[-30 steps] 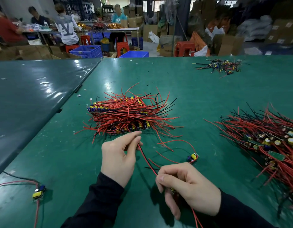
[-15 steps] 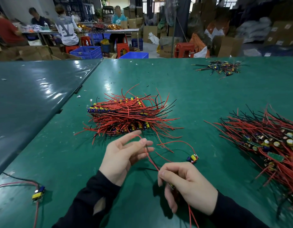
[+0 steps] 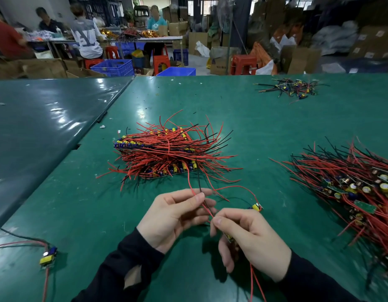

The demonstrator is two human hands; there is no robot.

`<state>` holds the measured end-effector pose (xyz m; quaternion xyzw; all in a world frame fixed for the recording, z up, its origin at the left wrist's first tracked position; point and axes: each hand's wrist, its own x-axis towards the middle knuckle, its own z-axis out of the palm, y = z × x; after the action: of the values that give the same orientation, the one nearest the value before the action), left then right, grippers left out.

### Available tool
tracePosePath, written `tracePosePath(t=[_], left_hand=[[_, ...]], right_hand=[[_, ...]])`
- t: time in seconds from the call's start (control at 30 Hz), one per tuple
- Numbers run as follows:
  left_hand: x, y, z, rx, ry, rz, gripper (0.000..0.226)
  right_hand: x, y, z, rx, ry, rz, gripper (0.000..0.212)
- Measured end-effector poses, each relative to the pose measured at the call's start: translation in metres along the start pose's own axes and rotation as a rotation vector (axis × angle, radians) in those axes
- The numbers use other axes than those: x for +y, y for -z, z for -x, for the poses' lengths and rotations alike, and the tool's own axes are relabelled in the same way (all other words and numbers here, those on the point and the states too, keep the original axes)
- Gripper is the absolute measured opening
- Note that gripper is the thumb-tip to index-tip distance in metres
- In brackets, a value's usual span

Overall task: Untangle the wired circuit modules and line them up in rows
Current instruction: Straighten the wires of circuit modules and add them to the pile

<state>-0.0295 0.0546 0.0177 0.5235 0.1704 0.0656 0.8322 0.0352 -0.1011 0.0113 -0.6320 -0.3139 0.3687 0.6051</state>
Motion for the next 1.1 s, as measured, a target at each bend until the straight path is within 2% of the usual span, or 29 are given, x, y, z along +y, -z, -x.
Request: tracePosePath(t=[0.13,0.27,0.37,0.5,0.6,0.7,0.93,1.1], left_hand=[[0.005,0.004,-0.002,0.206,-0.186,-0.246,0.012],[0.010,0.009,-0.002,0.317,-0.254,-0.252,0.013],[0.010,0.009,-0.003,0.305,-0.251,-0.189,0.012],[0.016,0.010,-0.003,0.231,-0.164,0.013,0.014],[0.019,0.014,-0.001,0.201,-0.127,0.041,0.018],[0.020,0.014,-0.002,0.205,-0.167,0.026,0.018],[0.015,0.010,-0.002,0.295,-0.422,-0.095,0.016],[0.018,0.010,-0.003,0.317,-0.357,0.017,0.011]], right_hand=[[0.003,-0.002,0.001,0.005,0.006,0.054,0.027],[0.004,-0.006,0.002,-0.013,0.020,0.092,0.023],[0.004,-0.005,0.002,-0.020,0.008,0.094,0.025],[0.000,-0.002,0.002,-0.039,-0.036,0.046,0.028],[-0.003,-0.001,0.001,-0.075,-0.051,-0.028,0.028],[-0.004,-0.001,0.001,-0.114,-0.033,-0.060,0.024],[-0.004,-0.003,0.001,-0.169,0.017,-0.061,0.021],[-0.004,-0.003,0.002,-0.231,-0.008,-0.108,0.022]])
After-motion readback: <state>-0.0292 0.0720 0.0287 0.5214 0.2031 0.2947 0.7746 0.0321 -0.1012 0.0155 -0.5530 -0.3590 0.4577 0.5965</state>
